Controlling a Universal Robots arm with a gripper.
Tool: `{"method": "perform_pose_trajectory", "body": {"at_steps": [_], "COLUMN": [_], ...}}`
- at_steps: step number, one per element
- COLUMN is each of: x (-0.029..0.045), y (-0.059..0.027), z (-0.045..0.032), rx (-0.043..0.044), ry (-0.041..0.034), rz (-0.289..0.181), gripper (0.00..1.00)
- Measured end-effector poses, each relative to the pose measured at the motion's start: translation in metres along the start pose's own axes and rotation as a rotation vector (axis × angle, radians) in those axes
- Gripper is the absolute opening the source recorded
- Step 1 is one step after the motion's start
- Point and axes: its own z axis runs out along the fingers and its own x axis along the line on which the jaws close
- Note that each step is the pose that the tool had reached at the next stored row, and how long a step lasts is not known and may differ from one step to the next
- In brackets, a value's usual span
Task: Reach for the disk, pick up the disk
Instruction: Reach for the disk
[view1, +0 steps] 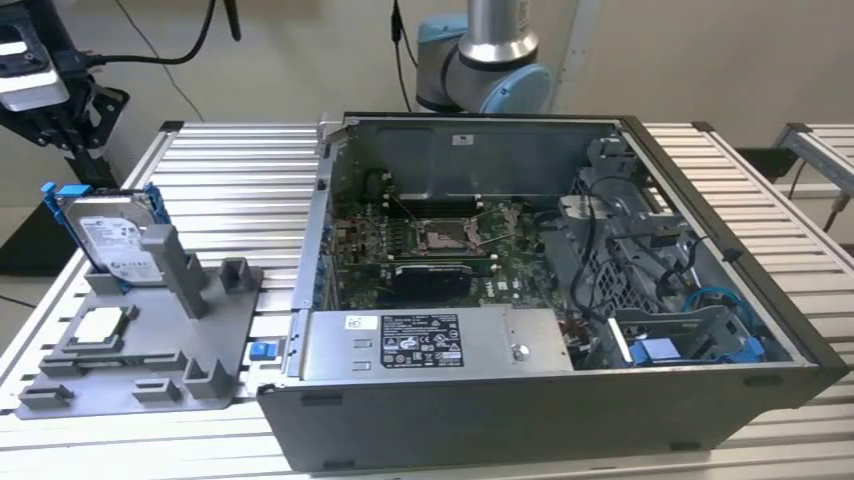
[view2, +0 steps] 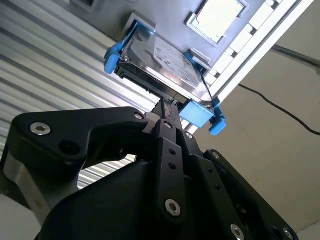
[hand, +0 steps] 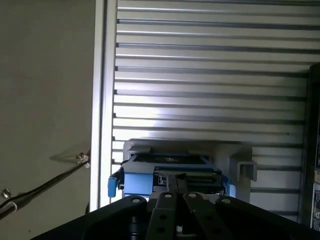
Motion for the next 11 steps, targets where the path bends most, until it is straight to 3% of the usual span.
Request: {"method": "perform_pose_trajectory", "body": {"at_steps": [6,11], "x": [0.0069,0.0176], "y": [0.0024,0.0048], "z": [0.0005,0.0012], "rx": [0.0,0.0001], "ry": [0.0,0.0], "rz": [0.0,0.0], "gripper": [0.0,0.0]}}
